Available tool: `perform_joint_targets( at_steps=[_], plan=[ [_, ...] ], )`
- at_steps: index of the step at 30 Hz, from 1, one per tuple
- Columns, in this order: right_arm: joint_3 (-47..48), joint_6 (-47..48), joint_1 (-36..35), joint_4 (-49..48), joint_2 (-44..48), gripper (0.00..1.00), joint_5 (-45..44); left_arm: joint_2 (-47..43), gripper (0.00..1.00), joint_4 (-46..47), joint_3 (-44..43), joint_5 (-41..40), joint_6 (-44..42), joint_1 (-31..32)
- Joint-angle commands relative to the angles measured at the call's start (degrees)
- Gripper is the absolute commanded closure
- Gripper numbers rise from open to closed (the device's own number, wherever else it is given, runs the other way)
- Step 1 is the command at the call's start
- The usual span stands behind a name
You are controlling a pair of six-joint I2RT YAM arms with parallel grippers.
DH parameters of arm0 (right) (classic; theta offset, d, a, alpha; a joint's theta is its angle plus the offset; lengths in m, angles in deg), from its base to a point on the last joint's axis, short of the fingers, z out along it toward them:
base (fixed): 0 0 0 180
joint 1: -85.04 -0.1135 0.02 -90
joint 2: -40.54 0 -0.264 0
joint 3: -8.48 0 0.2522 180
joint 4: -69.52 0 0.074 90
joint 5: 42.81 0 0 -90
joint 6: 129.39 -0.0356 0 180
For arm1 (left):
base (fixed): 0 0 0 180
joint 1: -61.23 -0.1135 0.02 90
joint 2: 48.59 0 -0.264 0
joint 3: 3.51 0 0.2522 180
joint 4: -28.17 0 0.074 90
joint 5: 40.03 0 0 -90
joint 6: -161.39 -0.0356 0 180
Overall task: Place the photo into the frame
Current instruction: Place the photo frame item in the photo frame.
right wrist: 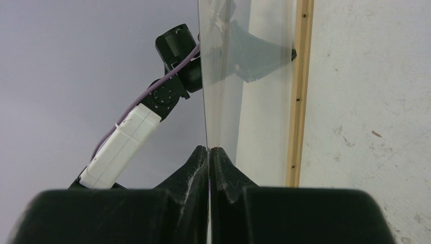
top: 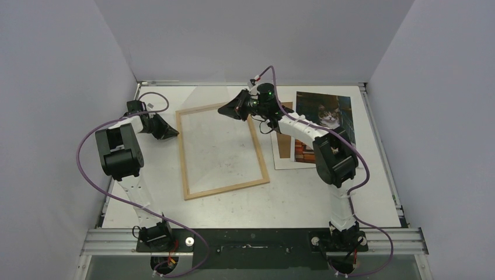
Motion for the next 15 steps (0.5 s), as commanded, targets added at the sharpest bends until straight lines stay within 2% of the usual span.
perform_joint_targets(
  at_steps=[1,15],
  plan=[
    [0.9,1.7,-0.7,-0.8,0.1,1.00,-0.5,1.9,0.94,-0.5,-0.4,-2.3,-1.5,0.8],
    [1.7,3.4,-0.6,1.7,-0.1,1.00,-1.5,2.4,0.94,-0.7,-0.9,-2.0,-1.7,0.8]
  ],
)
